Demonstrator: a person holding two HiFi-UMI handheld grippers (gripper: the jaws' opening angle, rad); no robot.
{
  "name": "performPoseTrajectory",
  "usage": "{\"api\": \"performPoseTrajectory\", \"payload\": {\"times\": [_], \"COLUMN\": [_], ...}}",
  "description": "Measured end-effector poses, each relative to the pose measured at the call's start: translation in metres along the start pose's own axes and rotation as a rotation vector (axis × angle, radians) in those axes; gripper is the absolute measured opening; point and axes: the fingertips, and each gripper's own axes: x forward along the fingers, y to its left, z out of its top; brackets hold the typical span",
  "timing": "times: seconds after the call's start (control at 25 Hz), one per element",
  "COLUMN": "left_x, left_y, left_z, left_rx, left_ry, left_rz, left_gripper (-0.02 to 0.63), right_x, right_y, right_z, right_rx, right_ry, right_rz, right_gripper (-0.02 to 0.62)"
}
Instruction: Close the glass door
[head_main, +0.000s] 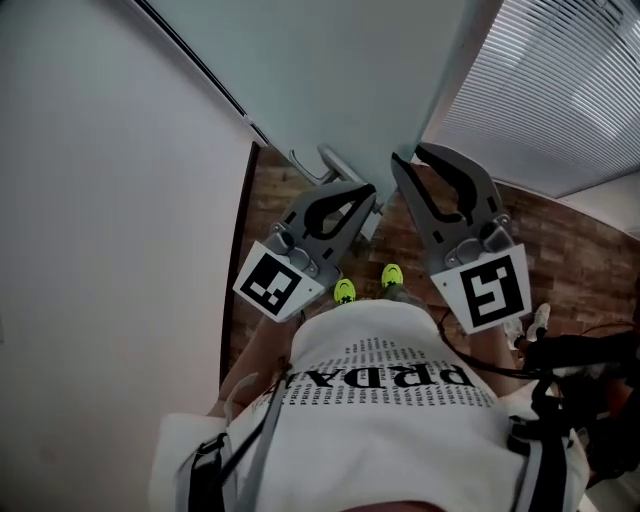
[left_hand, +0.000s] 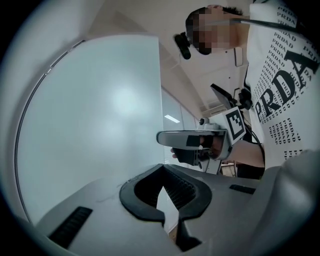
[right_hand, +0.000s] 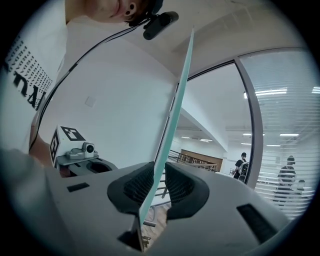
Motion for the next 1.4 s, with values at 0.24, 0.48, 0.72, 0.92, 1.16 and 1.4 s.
{"api": "performPoseTrajectory", "payload": {"times": [0.24,0.48,0.72,0.92,1.16,1.4], "left_x": [0.001,-0.003,-0.004,-0.002,0.001,-0.001], "left_y": [0.002,0.007,0.008,0.007,0.009,0.005], "left_z": [-0.006,-0.017,-0.014,-0.009,-0.009,0.003], "left_rx": [0.014,0.021,0.032,0.028,0.033,0.005], "left_ry": [-0.009,-0.021,-0.044,-0.038,-0.02,0.004], "left_rz": [-0.002,0.031,0.059,0.048,0.028,0.026], "left_gripper": [-0.005,-0.005,-0.005,-0.005,-0.005,-0.005], "right_x": [-0.001,0.005,0.007,0.001,-0.003,-0.004], "right_y": [0.007,0.016,0.014,0.007,0.003,-0.002], "right_z": [-0.004,-0.007,-0.008,-0.006,-0.01,-0.008], "right_rx": [-0.016,-0.059,-0.071,-0.037,-0.028,0.041], "right_ry": [0.02,0.021,0.011,0.018,0.017,0.022], "right_rz": [0.01,0.047,0.057,0.052,0.064,0.058], "right_gripper": [0.063,0.063,0.063,0.063,0.063,0.063]}}
